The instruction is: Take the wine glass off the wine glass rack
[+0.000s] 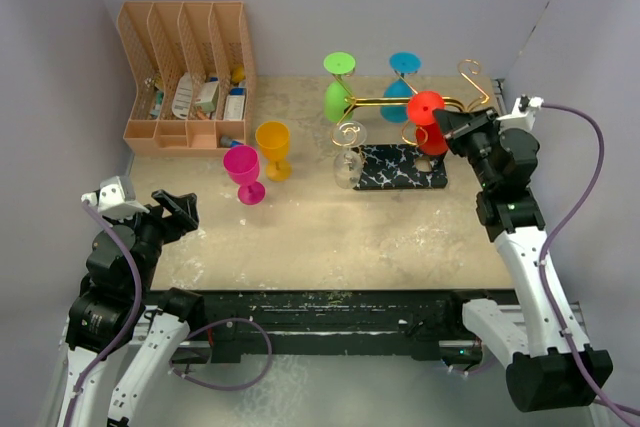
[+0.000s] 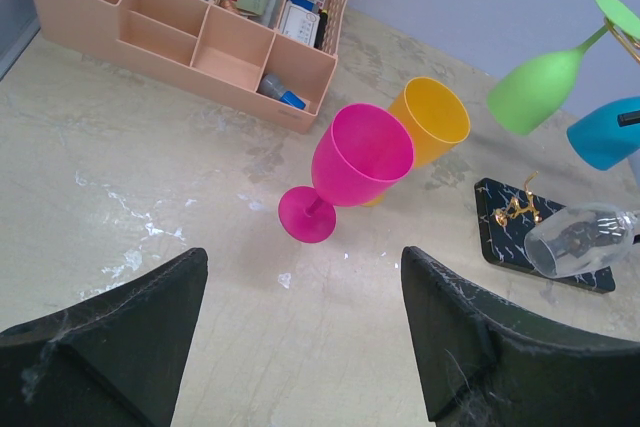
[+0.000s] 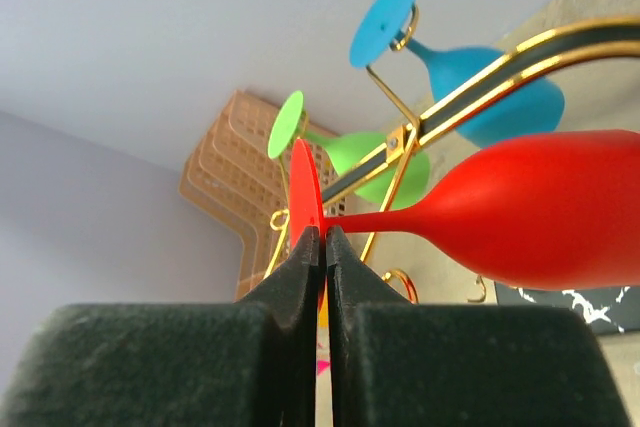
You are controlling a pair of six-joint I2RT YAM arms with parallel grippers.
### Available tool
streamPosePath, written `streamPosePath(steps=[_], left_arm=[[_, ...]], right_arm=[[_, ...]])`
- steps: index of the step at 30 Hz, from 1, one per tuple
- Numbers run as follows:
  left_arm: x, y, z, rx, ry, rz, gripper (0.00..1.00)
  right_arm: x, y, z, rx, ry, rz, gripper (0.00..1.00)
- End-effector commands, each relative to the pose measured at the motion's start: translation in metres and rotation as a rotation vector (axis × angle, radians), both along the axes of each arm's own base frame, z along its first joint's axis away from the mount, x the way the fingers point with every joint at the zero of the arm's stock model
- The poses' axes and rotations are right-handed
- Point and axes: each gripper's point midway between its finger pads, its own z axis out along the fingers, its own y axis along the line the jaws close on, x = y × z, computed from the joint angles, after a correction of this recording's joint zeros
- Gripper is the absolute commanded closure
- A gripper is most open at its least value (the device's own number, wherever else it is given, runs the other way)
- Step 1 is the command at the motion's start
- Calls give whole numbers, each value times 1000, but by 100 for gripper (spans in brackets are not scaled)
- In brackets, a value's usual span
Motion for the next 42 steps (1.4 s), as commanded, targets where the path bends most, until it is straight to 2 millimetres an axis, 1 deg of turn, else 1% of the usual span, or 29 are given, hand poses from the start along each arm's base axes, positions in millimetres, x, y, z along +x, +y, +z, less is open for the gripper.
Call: streamPosePath(steps=[1, 6, 8, 10, 18, 22, 24, 25, 26, 27, 28, 30, 33, 35, 36, 38, 40, 42], left_arm=[[4, 0, 10, -5, -44, 1, 19], [4, 0, 10, -6, -44, 1, 19], [4, 0, 11, -7, -44, 1, 19], [4, -1, 11, -8, -46, 0, 19], [4, -5, 12, -10, -51, -23, 17], [4, -12, 12, -29, -43, -55, 12], [3, -18, 13, -59, -32, -79, 9], [2, -22, 15, -76, -33, -98, 8], [1, -26, 19, -96, -36, -113, 7], [1, -29, 23, -114, -38, -125, 6], [-1, -32, 30, -132, -46, -139, 6], [-4, -35, 44, -168, -56, -153, 5], [-10, -38, 60, -230, -25, -152, 4], [-16, -40, 72, -280, -3, -150, 4], [-22, -39, 85, -312, -6, -143, 5], [-33, -36, 99, -366, 16, -118, 7], [-43, -30, 110, -424, 37, -70, 11], [-51, -30, 121, -476, 29, -69, 12]], right_arm=[[-3, -15, 67, -9, -204, -81, 100], [-9, -10, 84, -21, -250, -48, 100], [-19, -5, 107, -34, -311, -17, 100], [-25, -6, 124, -70, -362, -17, 100], [-52, 27, 168, -198, -456, 191, 100], [-71, 52, 192, -290, -557, 353, 100], [-77, 67, 201, -361, -592, 424, 100], [-79, 77, 203, -397, -603, 456, 100], [-82, 97, 204, -423, -613, 508, 100], [-83, 110, 204, -463, -610, 533, 100], [-91, 125, 214, -487, -638, 560, 100], [-96, 151, 214, -531, -643, 600, 100], [-101, 183, 214, -590, -676, 628, 100], [-105, 204, 202, -657, -671, 651, 100], [-107, 215, 196, -698, -680, 659, 100], [-114, 237, 185, -781, -700, 670, 100], [-122, 255, 174, -868, -721, 652, 100], [-132, 269, 166, -950, -766, 606, 100]])
